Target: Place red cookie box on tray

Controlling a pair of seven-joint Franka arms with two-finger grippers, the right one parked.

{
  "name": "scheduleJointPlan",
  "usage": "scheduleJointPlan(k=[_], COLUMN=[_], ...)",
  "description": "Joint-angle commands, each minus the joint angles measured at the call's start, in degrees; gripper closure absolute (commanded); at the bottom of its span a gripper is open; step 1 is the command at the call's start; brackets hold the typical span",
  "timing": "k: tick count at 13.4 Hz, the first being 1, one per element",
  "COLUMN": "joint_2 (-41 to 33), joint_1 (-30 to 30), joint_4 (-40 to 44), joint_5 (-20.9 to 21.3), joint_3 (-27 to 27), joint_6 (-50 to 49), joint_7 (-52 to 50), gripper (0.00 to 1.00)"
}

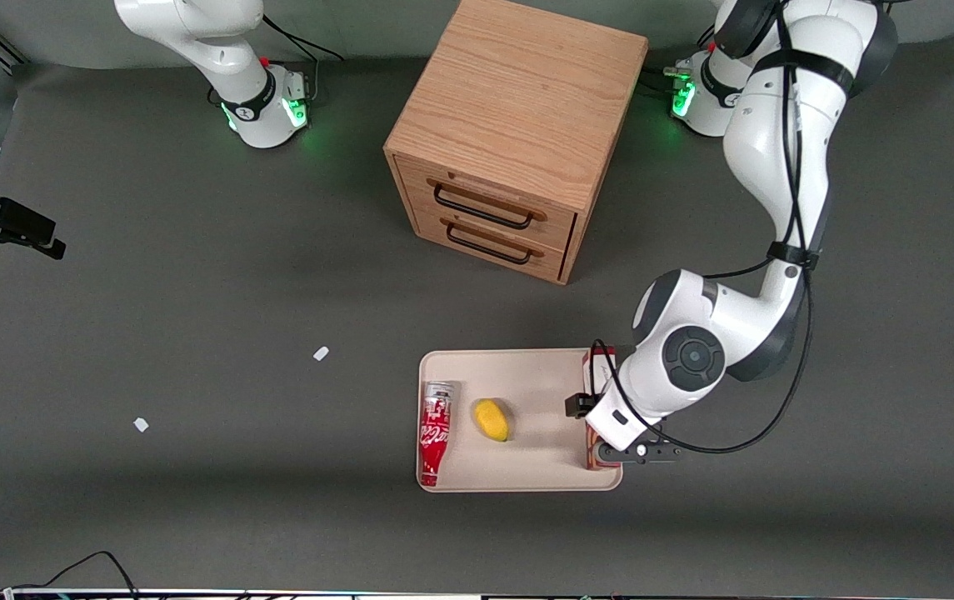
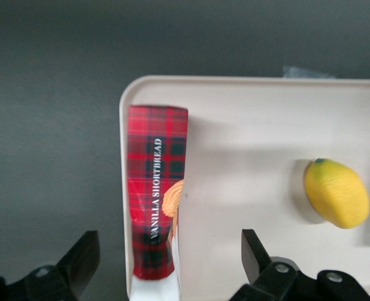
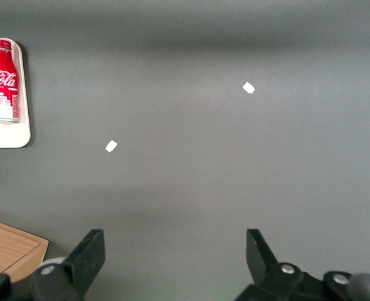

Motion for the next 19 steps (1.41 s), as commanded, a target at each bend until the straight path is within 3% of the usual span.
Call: scheduleJointPlan(k=[1, 5, 8, 13, 19], joint_2=[-10.4, -23.4, -34.1, -49.3, -59.1], joint_1=[2.1, 9.3, 15.0, 21.4, 23.8], joint_4=[-8.0, -12.5, -24.1, -34.1, -33.4], joint_5=[-1.7, -4.2, -3.4, 0.4, -0.9], joint_3=[0.4, 0.1, 0.6, 1.3, 1.3], joint_6=[-1.8, -13.7, -14.9, -20.2, -31.6], joint_7=[-1.2, -0.1, 8.8, 18.6, 24.2], gripper=[0.00, 0.00, 0.00, 0.00, 0.00])
